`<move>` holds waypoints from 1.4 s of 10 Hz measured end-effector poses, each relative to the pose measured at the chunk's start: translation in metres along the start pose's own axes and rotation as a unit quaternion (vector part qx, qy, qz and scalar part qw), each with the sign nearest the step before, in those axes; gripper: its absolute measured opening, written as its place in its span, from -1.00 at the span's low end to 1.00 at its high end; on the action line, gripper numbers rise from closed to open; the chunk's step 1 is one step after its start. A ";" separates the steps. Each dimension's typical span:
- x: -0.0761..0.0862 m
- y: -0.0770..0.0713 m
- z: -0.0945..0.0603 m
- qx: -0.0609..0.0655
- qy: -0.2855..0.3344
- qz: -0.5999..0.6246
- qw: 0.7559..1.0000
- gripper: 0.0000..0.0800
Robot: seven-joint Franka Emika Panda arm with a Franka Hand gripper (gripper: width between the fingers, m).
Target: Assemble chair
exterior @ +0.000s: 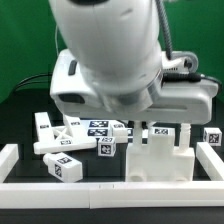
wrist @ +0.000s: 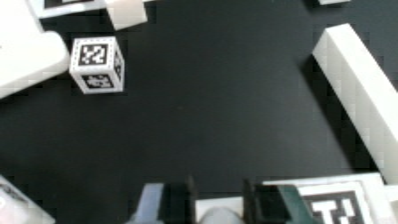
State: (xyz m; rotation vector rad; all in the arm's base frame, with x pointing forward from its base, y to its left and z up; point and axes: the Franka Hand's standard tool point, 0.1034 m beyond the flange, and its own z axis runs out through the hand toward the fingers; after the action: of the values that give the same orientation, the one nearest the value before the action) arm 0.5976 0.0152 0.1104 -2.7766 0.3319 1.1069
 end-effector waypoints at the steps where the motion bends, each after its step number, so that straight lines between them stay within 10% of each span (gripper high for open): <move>1: 0.003 -0.006 -0.008 0.002 0.040 -0.021 0.999 -0.70; 4: -0.022 -0.018 -0.011 0.010 0.237 -0.071 0.969 -0.70; 14: -0.027 -0.002 0.008 0.012 0.510 -0.049 0.859 -0.70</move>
Offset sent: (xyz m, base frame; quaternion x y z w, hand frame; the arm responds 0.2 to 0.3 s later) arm -0.0522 0.0009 -0.0109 -0.0040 0.3123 -0.0575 0.9482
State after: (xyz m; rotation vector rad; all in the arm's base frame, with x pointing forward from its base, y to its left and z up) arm 0.5737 0.0232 0.1234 -3.0287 0.2699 -0.4912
